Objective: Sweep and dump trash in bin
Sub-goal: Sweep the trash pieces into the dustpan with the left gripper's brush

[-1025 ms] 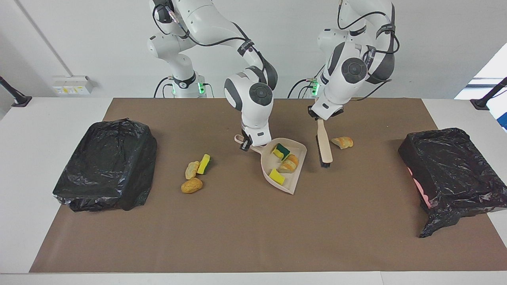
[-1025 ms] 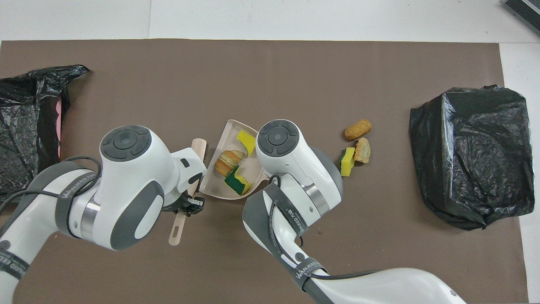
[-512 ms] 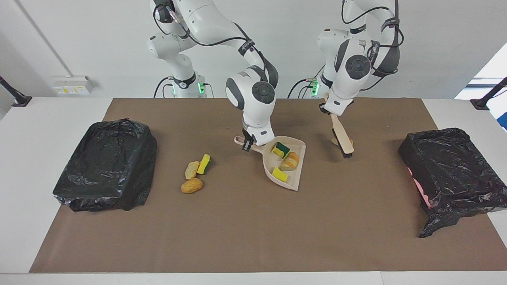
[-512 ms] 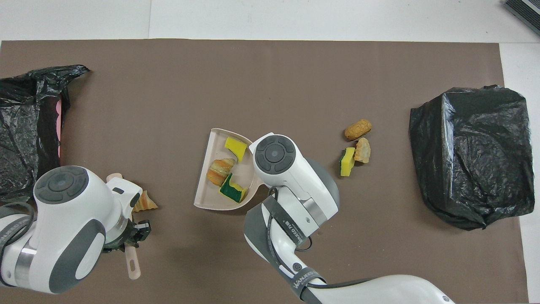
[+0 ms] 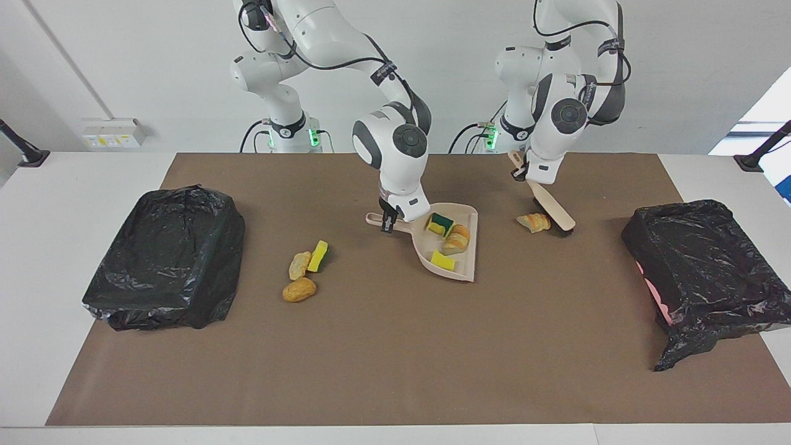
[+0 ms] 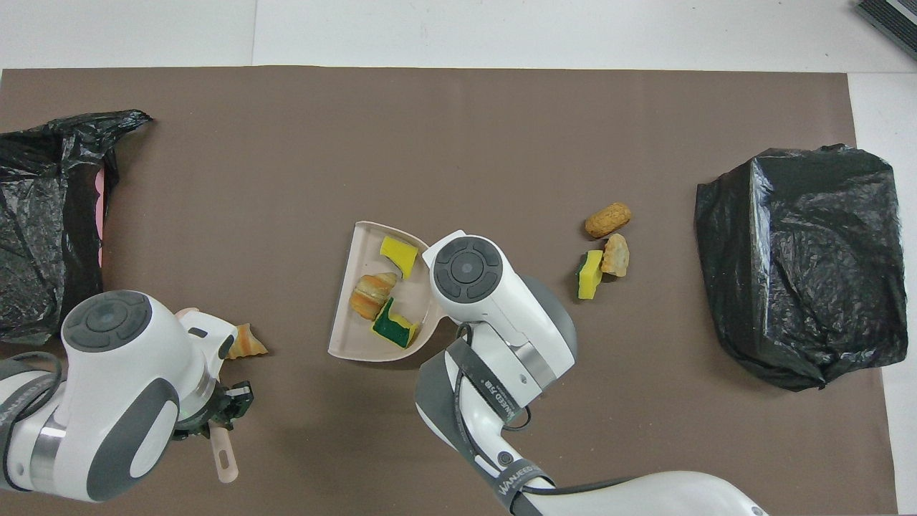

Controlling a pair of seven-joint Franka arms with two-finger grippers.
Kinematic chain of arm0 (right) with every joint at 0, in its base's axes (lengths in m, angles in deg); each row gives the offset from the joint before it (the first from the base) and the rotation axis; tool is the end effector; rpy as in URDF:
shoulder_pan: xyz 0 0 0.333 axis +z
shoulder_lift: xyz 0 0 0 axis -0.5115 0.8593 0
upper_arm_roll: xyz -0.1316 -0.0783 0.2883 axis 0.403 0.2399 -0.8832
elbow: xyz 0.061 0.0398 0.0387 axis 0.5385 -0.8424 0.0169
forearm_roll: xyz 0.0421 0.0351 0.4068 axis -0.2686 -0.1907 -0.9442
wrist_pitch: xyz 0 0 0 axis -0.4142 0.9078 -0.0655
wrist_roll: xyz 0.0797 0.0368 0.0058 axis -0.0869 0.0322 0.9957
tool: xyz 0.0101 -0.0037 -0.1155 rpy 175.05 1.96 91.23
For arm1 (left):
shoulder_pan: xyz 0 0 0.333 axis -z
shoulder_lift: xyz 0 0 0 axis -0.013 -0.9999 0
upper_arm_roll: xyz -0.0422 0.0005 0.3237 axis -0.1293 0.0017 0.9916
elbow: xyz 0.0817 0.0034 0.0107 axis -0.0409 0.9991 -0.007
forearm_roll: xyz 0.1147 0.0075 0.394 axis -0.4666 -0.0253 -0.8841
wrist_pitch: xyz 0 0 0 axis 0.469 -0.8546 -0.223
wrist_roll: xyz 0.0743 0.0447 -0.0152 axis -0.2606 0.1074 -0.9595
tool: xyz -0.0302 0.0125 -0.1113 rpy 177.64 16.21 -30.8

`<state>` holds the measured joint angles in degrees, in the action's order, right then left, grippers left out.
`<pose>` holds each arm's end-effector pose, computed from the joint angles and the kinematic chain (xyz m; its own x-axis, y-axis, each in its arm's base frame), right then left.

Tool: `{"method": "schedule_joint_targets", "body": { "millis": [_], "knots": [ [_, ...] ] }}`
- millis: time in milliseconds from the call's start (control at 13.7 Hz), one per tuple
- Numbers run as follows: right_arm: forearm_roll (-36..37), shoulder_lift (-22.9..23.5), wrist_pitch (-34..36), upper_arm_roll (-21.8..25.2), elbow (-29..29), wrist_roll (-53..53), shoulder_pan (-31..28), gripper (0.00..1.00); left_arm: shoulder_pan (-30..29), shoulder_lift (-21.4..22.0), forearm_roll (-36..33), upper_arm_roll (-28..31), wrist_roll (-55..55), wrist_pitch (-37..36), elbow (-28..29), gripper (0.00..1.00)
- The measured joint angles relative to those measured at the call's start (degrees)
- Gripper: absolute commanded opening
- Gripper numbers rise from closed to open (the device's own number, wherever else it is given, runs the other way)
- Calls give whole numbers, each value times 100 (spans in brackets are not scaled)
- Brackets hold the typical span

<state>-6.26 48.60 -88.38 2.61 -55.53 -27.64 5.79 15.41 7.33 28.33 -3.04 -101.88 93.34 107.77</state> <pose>0.5150 0.3712 0.3256 0.2262 0.9556 -0.1886 0.9627 -0.2488 -0.1060 0.3903 -0.1110 0.3461 0.8647 0.4359 -0.2496 0.3810 -0.8930 -0.2395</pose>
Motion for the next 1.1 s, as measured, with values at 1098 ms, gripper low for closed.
{"method": "schedule_joint_targets", "body": {
  "millis": [1098],
  "knots": [
    [185,-19,1631,87,248,-1017,7,0,482,-480,1553,-113,2102,958,-303,0]
  ]
}}
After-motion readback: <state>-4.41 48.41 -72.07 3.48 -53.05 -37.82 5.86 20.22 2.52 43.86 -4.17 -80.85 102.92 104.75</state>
